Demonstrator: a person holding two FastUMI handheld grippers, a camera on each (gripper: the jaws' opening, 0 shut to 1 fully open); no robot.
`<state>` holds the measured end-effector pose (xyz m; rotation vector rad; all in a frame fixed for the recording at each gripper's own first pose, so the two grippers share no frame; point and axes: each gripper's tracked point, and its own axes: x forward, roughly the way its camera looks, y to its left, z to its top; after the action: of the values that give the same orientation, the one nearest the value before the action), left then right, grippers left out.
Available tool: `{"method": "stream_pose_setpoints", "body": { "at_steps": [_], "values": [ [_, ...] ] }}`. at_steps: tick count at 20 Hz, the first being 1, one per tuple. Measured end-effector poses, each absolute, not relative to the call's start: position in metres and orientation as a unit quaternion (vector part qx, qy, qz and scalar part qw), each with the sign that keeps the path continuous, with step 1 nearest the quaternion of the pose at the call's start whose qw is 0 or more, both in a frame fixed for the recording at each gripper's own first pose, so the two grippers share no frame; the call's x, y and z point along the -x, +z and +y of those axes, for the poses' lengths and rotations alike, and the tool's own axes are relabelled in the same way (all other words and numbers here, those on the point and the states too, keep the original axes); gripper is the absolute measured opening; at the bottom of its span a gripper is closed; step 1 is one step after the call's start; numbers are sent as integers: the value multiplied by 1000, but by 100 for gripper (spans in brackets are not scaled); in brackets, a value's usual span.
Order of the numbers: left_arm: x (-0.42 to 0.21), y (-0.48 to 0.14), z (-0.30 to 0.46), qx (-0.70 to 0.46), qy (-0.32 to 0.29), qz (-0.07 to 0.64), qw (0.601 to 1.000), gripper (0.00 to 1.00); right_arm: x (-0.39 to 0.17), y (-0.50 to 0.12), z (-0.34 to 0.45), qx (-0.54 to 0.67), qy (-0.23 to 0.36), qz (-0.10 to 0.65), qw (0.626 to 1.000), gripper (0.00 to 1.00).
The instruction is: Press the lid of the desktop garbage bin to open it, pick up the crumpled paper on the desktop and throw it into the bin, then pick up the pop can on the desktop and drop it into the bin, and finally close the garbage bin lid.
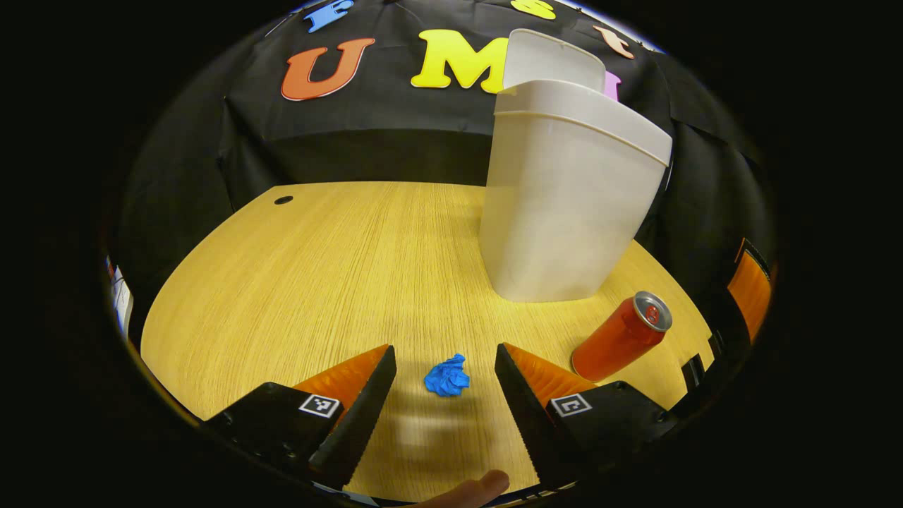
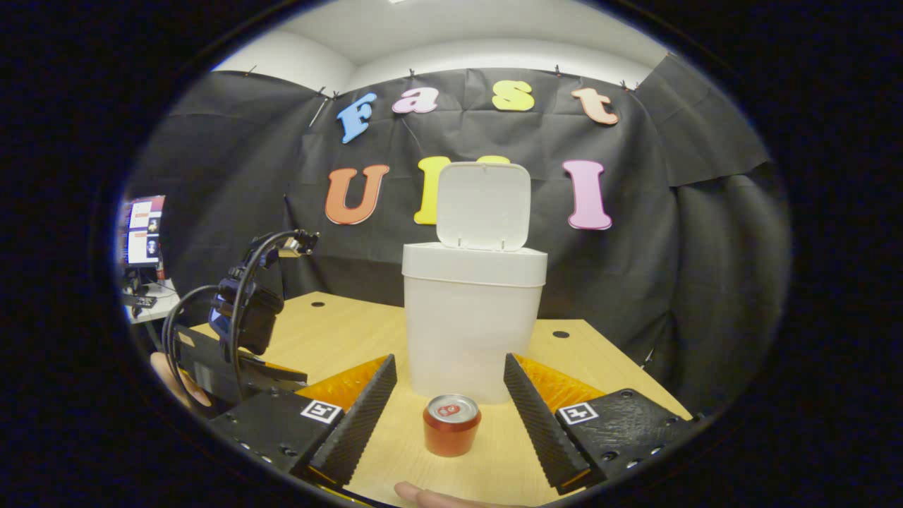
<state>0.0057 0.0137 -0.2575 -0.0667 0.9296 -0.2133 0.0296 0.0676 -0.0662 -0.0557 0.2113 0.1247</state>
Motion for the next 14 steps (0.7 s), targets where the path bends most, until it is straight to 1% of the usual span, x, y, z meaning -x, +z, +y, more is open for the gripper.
{"method": "stream_pose_setpoints", "body": {
  "at_steps": [1,3,4,5,6,7,11,12,13,14],
  "values": [
    [-5,-261,13,21,-104,450,887,93,-29,-66,66,29,61,103,992,95],
    [-3,-265,6,-9,-126,445,887,90,-28,-69,66,30,62,103,992,95],
    [-1,-271,0,-27,-133,445,885,89,-27,-71,65,31,62,105,992,98],
    [2,-276,-2,-35,-133,451,882,83,-26,-72,62,32,61,105,992,98],
    [4,-282,-5,-35,-129,456,880,81,-25,-73,60,32,59,105,992,95],
    [5,-288,-6,-30,-128,464,876,78,-25,-75,58,34,57,106,992,98],
    [6,-303,4,-12,-107,487,867,77,-28,-81,48,30,47,113,992,98],
    [5,-305,4,-9,-110,490,865,76,-28,-83,49,24,47,117,992,95],
    [4,-305,8,-10,-109,490,865,77,-28,-85,50,21,47,121,991,95],
    [1,-305,8,-10,-111,487,866,70,-29,-86,50,22,46,123,991,95]
  ]
}}
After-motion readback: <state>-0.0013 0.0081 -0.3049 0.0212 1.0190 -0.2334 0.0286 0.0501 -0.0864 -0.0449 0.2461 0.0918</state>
